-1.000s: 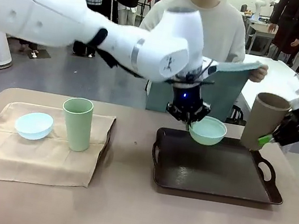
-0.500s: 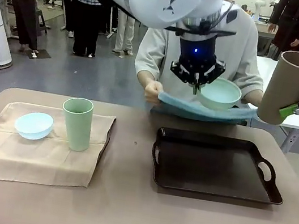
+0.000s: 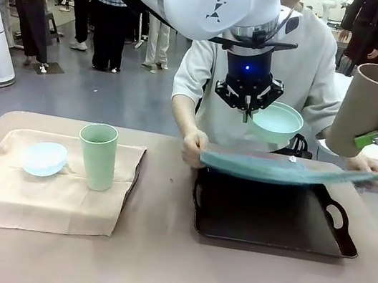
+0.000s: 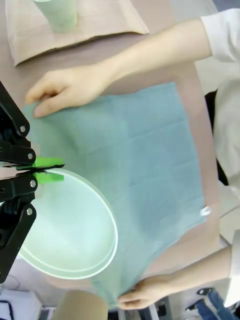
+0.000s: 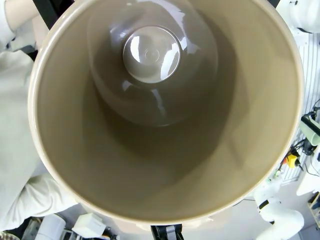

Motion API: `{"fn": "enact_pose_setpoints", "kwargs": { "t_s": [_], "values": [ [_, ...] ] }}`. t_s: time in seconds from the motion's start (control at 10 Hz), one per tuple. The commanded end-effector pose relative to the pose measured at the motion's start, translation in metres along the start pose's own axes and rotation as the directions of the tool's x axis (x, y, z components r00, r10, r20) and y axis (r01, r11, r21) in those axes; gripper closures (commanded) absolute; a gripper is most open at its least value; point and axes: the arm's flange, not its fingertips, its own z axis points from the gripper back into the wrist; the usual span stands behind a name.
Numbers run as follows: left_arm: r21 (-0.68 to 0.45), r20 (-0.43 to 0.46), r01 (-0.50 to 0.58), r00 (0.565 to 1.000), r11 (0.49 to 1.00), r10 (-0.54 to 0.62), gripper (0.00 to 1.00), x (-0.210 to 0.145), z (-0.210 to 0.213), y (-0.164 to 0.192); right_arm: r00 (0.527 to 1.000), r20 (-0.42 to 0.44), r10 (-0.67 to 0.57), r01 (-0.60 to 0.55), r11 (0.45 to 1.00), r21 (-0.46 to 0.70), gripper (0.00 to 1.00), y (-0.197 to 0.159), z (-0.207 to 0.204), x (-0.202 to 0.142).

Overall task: Set up a tray with a mat and arrange the tableware.
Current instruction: Pick up the Picnic Bowl and Reusable plastic cup from the Handle tray in front of the human's position and hold them in the air, then place the Picnic Bowl and Reusable plastic cup back onto the Handle tray in front of the human's position.

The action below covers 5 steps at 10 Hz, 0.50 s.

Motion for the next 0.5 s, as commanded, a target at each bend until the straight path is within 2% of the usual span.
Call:
{"fn": "enact_pose_setpoints", "kwargs": {
  "t_s": [0.0,0.4],
  "values": [
    [-0.009,0.001,0.011,1.0,1.0,-0.011,1.0,0.0004,0.0059,0.0002,1.0,-0.009,-0.002,0.002,1.0,-0.001,0.8,-0.0011,-0.0028,0.0],
    [-0.009,0.001,0.011,1.0,1.0,-0.011,1.0,0.0004,0.0059,0.0002,1.0,-0.009,-0.002,0.002,1.0,-0.001,0.8,-0.0011,-0.0028,0.0]
  ]
}}
